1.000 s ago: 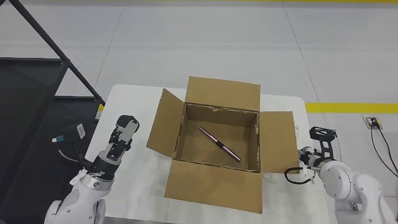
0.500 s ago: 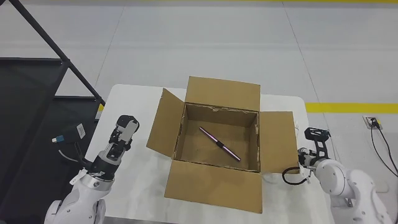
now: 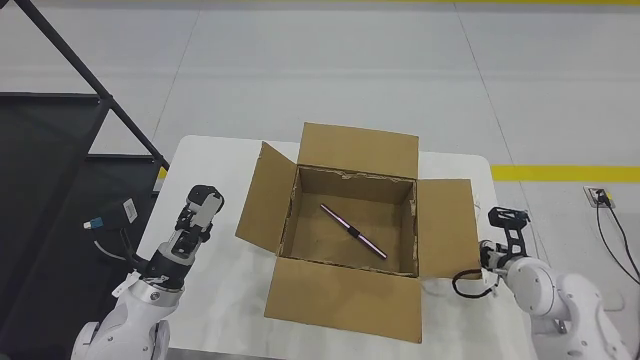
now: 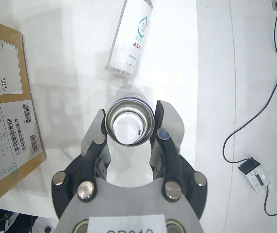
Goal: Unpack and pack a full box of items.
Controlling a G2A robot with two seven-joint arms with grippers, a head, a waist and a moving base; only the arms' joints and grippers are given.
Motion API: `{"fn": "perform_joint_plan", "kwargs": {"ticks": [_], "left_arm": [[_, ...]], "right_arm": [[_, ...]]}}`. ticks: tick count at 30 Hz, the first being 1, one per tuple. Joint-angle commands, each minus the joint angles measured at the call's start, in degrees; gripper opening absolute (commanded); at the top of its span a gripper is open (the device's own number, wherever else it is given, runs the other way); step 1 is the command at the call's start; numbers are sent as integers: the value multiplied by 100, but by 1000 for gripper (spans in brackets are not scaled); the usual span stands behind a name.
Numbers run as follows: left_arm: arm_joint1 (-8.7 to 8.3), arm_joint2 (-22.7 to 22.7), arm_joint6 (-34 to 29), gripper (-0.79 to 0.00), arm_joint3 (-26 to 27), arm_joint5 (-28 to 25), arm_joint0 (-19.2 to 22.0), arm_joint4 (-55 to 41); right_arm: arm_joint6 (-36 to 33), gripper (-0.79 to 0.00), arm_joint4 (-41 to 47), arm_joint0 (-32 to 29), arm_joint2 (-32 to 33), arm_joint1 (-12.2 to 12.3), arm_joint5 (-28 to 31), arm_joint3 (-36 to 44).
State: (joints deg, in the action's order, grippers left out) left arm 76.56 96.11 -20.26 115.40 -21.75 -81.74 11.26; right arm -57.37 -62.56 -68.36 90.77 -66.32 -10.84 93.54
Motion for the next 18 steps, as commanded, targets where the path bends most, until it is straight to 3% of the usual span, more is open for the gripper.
{"fn": "perform_joint_plan", "kwargs": {"ticks": [1, 9, 18], "left_arm": [[0, 0, 0, 0, 0, 0, 0, 0], [0, 0, 0, 0, 0, 0, 0, 0], [0, 0, 0, 0, 0, 0, 0, 0]], "right_arm": [[-26, -289, -8, -27, 28, 5, -35, 66], [-161, -3, -271, -222, 322, 47, -336, 608], [-337, 0, -393, -604, 816, 99, -334, 2286]]}}
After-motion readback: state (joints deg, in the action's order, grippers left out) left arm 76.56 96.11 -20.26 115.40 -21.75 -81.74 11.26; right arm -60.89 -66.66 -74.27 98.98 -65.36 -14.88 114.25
